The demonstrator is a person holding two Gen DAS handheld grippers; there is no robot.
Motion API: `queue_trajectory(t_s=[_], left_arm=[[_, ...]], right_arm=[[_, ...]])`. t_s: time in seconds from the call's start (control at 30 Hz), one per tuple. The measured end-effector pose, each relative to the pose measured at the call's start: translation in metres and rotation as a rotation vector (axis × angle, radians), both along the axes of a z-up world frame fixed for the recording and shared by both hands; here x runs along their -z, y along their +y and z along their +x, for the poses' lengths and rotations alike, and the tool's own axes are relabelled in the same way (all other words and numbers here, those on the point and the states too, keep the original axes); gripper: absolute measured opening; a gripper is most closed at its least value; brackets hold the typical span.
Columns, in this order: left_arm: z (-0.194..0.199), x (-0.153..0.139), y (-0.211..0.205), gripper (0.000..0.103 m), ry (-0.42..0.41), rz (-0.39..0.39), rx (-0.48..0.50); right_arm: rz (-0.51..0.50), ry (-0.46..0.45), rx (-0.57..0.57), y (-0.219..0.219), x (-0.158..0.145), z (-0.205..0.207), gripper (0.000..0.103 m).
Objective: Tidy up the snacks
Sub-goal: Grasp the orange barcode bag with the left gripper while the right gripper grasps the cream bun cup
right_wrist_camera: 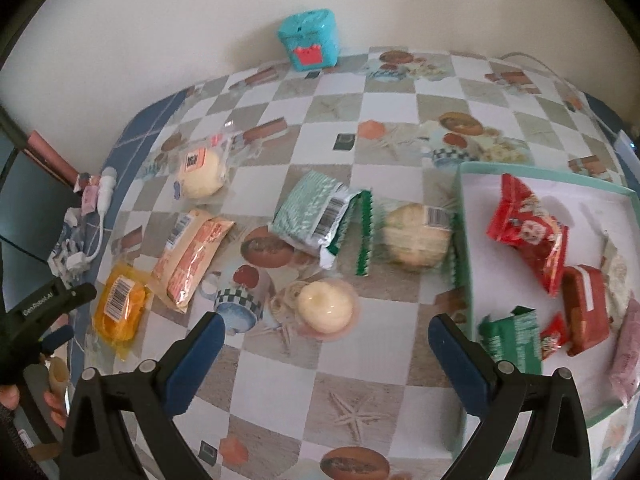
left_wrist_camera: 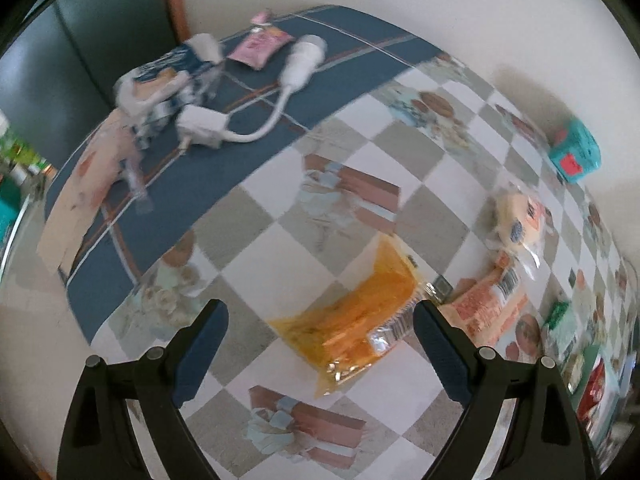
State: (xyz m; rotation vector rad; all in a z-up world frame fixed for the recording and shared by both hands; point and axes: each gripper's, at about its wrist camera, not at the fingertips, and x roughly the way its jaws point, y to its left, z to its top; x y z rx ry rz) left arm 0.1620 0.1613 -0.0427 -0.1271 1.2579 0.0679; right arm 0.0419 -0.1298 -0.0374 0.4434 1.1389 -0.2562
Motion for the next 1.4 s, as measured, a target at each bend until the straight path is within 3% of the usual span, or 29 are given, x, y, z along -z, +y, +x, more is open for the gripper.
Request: queue_trajectory(t_s=[0.37, 0.53, 0.67, 0.87, 1.07, 1.13, 1.4], left_arm=[[0.011, 0.022, -0.032, 0.094, 0.019, 0.142, 0.185], [0.016, 0.034, -0.035, 0.094, 0.025, 0.143, 0.22], [0.019, 0.041, -0.038, 0.094, 0.018, 0.167, 0.241], [0.023, 0.046, -0.037, 0.093, 0.022, 0.138, 0.23], [0.019, 0.047, -0.042, 0.062, 0.021, 0.132, 0.244], [0.019, 0.048, -0.045, 0.044, 0.023, 0.134, 0.254], [0.016, 0.043, -0.041, 0.042, 0.022, 0.127, 0.235]], right_arm=[[0.019, 0.071, -0.015, 0.007, 0.028, 0.02, 0.092], [0.017, 0.094, -0.026, 0.01, 0.039, 0.028, 0.085], [0.012, 0.101, -0.028, 0.01, 0.044, 0.032, 0.074], [-0.003, 0.113, -0.023, 0.009, 0.05, 0.037, 0.05], [-0.011, 0.111, -0.025, 0.01, 0.05, 0.035, 0.04], [-0.01, 0.11, -0.028, 0.009, 0.05, 0.035, 0.04], [-0.018, 0.109, -0.031, 0.01, 0.045, 0.029, 0.039]])
